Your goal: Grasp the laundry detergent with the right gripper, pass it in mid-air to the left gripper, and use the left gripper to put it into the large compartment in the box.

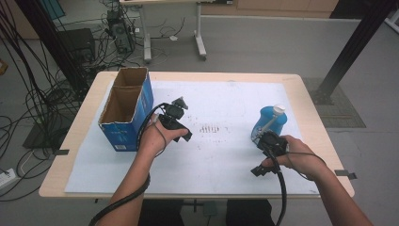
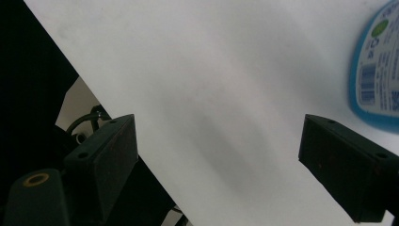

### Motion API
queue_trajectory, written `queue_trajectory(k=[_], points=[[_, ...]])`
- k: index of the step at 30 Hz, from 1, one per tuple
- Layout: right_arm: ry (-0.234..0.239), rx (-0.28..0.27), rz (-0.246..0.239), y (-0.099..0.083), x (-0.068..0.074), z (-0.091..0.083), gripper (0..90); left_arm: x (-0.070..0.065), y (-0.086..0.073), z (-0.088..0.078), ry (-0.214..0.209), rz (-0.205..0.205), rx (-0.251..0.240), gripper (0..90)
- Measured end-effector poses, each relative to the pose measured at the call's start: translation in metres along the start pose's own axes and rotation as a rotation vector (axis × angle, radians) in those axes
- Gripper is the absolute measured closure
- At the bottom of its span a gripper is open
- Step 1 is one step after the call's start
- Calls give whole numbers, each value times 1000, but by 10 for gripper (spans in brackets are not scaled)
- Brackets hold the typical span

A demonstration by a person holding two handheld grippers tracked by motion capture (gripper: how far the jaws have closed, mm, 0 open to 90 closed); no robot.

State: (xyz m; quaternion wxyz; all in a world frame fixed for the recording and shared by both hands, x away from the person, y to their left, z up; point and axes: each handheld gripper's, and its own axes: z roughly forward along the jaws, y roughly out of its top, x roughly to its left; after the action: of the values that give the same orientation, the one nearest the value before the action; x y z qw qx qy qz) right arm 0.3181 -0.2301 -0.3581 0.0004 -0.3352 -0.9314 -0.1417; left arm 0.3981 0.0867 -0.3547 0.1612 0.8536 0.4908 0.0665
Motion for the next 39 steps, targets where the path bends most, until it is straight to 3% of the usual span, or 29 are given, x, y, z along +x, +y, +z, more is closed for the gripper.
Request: queue_trajectory(k=[16, 39], points=[[-14, 16, 67, -36, -15, -3, 117, 5, -20, 1, -34, -37, -24, 185], [-39, 1, 185, -75, -50, -4, 113, -3, -30, -1, -43, -24, -41, 157]])
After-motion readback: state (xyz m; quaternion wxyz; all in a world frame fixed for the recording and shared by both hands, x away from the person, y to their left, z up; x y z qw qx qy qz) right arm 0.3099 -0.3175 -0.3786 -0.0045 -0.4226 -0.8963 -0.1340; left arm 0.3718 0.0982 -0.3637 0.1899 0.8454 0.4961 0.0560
